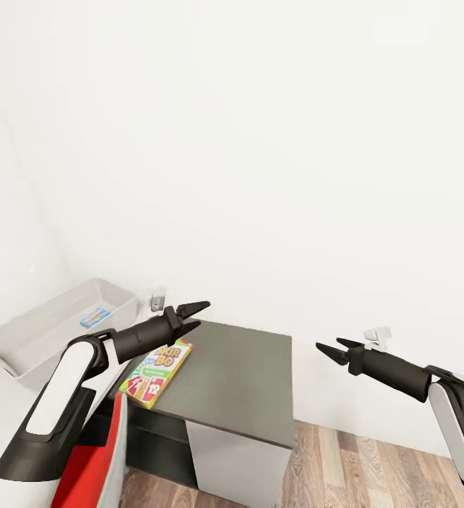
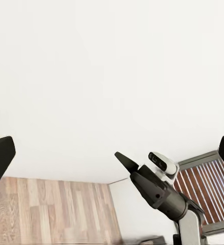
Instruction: Put all the toys in the child's room - the three board games (two on the bed and one on the table), the two jigsaw puzzles on the table, and the tennis ball on the table - inside the toy box on the table in the child's room.
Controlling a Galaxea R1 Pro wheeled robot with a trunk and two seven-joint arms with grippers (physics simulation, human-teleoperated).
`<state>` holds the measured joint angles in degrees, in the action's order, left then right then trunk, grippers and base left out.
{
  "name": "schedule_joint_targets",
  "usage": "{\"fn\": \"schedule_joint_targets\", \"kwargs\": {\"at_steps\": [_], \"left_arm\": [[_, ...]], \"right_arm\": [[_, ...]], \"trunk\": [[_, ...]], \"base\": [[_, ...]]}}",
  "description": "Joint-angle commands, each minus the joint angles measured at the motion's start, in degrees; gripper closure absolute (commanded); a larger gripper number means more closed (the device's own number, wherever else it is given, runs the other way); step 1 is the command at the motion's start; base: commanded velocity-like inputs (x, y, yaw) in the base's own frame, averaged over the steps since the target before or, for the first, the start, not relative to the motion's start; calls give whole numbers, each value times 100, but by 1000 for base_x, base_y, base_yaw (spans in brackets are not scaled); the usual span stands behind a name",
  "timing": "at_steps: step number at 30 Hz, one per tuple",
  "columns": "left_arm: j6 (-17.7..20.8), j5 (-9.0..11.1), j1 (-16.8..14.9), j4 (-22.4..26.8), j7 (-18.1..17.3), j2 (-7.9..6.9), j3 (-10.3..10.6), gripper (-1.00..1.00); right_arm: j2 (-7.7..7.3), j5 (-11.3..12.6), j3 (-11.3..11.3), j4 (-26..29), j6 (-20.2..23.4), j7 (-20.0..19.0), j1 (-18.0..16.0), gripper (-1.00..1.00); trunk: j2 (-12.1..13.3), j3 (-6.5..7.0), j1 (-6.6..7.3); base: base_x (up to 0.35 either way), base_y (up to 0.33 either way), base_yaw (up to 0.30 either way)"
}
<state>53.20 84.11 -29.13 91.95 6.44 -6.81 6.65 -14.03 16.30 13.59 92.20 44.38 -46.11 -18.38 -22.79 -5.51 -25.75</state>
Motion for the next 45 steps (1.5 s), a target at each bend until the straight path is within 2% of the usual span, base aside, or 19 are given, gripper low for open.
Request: {"fn": "schedule_joint_targets", "kwargs": {"at_steps": [1, 45], "left_arm": [[7, 61, -5, 7, 59, -4, 3, -100], [6, 45, -5, 7, 76, -4, 6, -100]], "right_arm": [[0, 14, 3, 0, 32, -12, -7, -100], [-2, 14, 3, 0, 34, -12, -8, -100]], "trunk": [[-13, -13, -4], [-13, -13, -4]], "base": [[0, 0, -283], [0, 0, -289]]}}
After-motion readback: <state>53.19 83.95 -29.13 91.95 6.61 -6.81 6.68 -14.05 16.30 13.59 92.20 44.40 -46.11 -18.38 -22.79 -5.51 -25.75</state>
